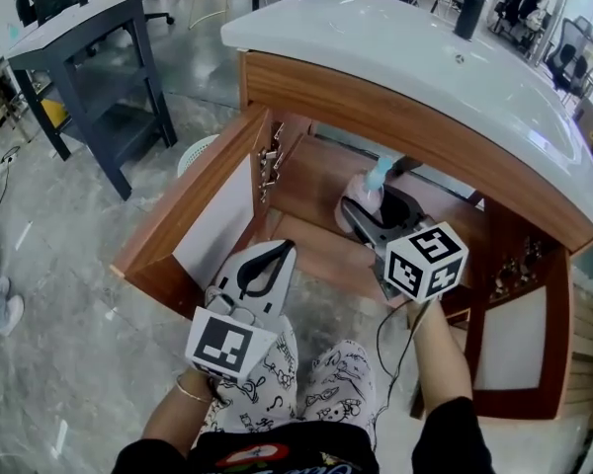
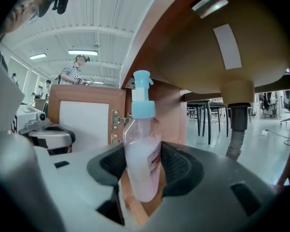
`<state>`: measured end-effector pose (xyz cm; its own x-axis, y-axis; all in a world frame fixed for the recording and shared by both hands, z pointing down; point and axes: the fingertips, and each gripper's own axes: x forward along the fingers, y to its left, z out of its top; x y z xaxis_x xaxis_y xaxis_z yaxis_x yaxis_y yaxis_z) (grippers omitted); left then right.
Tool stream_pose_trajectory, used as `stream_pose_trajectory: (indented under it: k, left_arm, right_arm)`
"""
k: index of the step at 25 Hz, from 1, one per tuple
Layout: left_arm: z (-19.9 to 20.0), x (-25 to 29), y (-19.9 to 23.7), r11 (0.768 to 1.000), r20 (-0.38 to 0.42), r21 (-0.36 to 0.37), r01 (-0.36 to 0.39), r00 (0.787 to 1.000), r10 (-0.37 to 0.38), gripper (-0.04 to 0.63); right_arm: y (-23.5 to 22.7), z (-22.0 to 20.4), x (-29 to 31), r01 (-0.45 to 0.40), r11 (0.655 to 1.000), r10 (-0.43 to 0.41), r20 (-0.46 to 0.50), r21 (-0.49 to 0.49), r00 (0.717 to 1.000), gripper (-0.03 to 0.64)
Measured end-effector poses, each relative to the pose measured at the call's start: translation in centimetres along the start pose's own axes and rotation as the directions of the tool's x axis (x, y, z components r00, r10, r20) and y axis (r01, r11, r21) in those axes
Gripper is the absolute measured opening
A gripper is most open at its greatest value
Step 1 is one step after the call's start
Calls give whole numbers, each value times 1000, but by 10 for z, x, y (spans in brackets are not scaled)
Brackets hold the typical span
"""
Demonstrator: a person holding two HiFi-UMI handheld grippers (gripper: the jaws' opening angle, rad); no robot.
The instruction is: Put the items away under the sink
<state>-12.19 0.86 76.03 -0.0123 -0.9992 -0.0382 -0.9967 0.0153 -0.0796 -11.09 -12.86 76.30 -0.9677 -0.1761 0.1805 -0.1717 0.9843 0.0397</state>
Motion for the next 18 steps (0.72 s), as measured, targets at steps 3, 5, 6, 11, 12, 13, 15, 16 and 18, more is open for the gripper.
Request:
stream_pose_trajectory:
  k: [3,5,6,11,12,13,15,16,18]
  left_arm:
    - [1,2,1,1000,1,2,-2,1000,2,8]
    - [0,2,0,1000,2,-2,2,1000,-2,8]
    - [0,3,0,1000,2,-5,5,1000,-5,8]
    - [-2,0,3,1000,5,-19,-1,1000,1,8]
    - [-3,-1,5,1000,4,-20,-3,1000,4,8]
    - [-3,-1,6,1000,3,-17,-5,1000,5,8]
    - [-4,-4,8,1000,0,-10,-10,1000,10,8]
    - [-5,-5,9,1000,-2,-9,-13,1000,13,8]
    - [-4,-6,12,1000,-4,-6,-17,1000,17,8]
  right_arm:
    - [-3,3,10,0,1000,0,-6,-18,1000,213]
    - [-6,4,16,2,1000,-2,-7,-22,1000,213]
    - [-8,4,19,6,1000,-6,-6,-23,1000,213]
    - [-18,3,34,17,1000,-17,5,18,1000,213]
    - [-19,3,38,19,999,-19,7,34,1000,213]
    - [-21,3,41,23,999,-23,8,48,1000,213]
    - [-25,2,48,32,997,-32,5,70,999,213]
    - [-26,1,51,35,996,-35,4,80,999,213]
    - [-29,1,56,39,996,-40,5,85,999,213]
